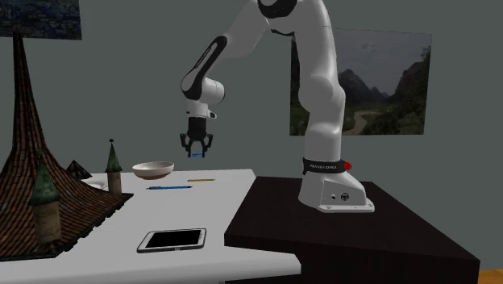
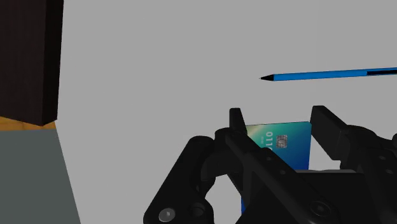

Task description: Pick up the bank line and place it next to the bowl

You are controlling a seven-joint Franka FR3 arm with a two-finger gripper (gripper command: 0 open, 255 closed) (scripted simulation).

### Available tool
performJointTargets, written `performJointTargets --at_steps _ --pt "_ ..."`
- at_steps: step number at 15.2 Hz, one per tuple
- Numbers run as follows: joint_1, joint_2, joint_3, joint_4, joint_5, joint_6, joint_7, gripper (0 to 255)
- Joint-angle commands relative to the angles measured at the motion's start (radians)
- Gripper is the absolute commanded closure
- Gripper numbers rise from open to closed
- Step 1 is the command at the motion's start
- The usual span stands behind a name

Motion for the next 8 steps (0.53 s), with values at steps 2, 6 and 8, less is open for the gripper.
performJointTargets --at_steps 2,6,8 --pt "-0.021 0.088 -0.017 0.135 -0.013 -0.051 -0.024 255" --pt "-0.044 0.21 -0.033 0.327 -0.025 -0.126 -0.046 255" --pt "-0.056 0.274 -0.039 0.433 -0.03 -0.168 -0.055 255"
